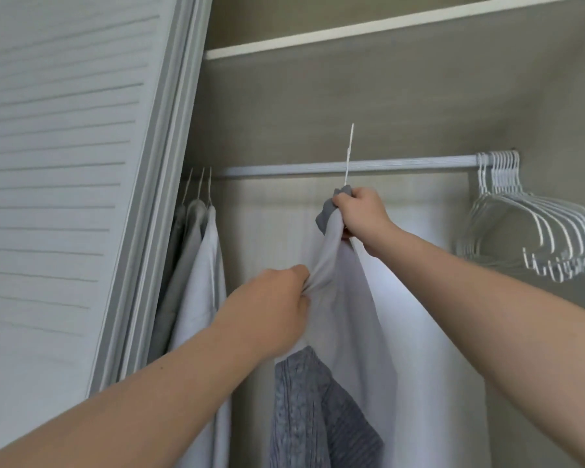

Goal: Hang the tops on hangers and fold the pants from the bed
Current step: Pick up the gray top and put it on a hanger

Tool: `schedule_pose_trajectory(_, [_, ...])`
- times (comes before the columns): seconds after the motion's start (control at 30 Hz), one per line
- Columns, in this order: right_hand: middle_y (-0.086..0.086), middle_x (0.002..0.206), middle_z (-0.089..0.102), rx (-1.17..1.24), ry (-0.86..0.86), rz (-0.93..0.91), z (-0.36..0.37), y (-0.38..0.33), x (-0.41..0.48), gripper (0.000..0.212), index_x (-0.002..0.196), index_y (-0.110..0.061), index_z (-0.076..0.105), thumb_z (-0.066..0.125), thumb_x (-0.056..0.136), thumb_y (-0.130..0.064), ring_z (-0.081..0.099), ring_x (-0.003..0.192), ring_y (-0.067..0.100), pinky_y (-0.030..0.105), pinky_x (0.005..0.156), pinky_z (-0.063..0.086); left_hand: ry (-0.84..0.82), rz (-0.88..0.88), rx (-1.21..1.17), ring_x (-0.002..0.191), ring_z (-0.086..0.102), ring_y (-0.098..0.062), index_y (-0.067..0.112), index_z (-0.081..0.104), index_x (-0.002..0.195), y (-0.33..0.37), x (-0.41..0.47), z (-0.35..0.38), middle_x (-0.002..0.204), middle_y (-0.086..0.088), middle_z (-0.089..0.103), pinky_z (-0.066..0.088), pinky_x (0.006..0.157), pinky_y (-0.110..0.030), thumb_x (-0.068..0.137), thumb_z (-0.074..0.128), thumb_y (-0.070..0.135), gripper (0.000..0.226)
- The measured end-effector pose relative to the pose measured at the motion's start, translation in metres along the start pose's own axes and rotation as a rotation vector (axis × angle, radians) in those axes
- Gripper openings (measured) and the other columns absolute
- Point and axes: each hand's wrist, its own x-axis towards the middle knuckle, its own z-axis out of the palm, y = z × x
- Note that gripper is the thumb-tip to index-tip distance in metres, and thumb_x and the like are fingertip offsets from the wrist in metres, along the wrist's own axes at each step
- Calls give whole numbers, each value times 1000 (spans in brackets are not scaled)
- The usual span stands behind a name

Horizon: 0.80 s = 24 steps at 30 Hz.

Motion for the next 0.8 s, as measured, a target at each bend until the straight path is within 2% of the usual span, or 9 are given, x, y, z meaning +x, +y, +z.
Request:
schedule_pose_trajectory(0.07, [-1, 51, 46, -37, -5, -6, 0, 7, 25, 32, 64, -13, 42, 47, 93, -1, 45, 47, 16, 19, 44, 37, 13, -10, 47, 67, 46, -24, 23, 28, 74, -3, 21, 4, 72, 1, 44, 33, 58, -34, 100, 44, 25, 31])
schedule_pose_trajectory(0.2, [10, 73, 48, -67, -14, 10, 0, 19, 64, 22, 74, -7, 49, 50, 95, -5, 49, 64, 25, 36, 61, 44, 25, -9, 124, 65, 43, -24, 23, 27, 73, -5, 58, 7, 74, 0, 44, 30, 55, -33, 100, 42, 23, 31])
schedule_pose_trajectory(0.3, [10, 73, 49, -101, -26, 35, -2, 30, 82, 11, 86, -4, 52, 51, 96, -6, 48, 57, 24, 27, 50, 43, 23, -3, 162, 65, 44, -24, 22, 31, 76, -7, 77, 14, 76, 0, 44, 29, 55, -34, 100, 42, 21, 27])
schedule_pose_trajectory(0.37, [8, 69, 48, -120, -40, 62, -1, 39, 91, 14, 82, -4, 51, 51, 96, -6, 48, 53, 23, 20, 40, 42, 15, -11, 169, 62, 41, -21, 21, 34, 81, -8, 84, 21, 76, 1, 42, 28, 55, -34, 100, 43, 22, 22])
schedule_pose_trajectory(0.47, [8, 65, 47, -121, -60, 93, 1, 53, 99, 23, 72, -6, 48, 52, 95, -6, 47, 49, 22, 20, 39, 41, 1, -30, 177, 60, 36, -19, 19, 35, 84, -11, 89, 28, 75, 1, 39, 28, 57, -34, 100, 43, 21, 18])
schedule_pose_trajectory(0.63, [10, 59, 50, -79, -82, 120, 7, 67, 104, 20, 74, -5, 49, 52, 94, -8, 46, 37, 20, 23, 41, 41, 0, -41, 184, 61, 39, -21, 18, 33, 83, -19, 90, 36, 75, -1, 40, 28, 56, -34, 100, 42, 21, 19])
schedule_pose_trajectory(0.73, [14, 63, 54, -111, -73, 119, 11, 64, 99, 25, 78, -4, 55, 58, 93, -24, 49, 36, 21, 26, 43, 48, 19, -49, 177, 67, 43, -27, 18, 34, 87, -22, 87, 39, 75, 0, 39, 32, 61, -35, 100, 43, 22, 16])
schedule_pose_trajectory(0.8, [14, 68, 60, -198, -82, 76, 11, 58, 90, 39, 93, -3, 56, 64, 89, -42, 57, 39, 23, 31, 45, 53, 23, -52, 155, 67, 42, -28, 18, 32, 88, -23, 83, 42, 74, 0, 39, 33, 62, -35, 99, 45, 24, 18])
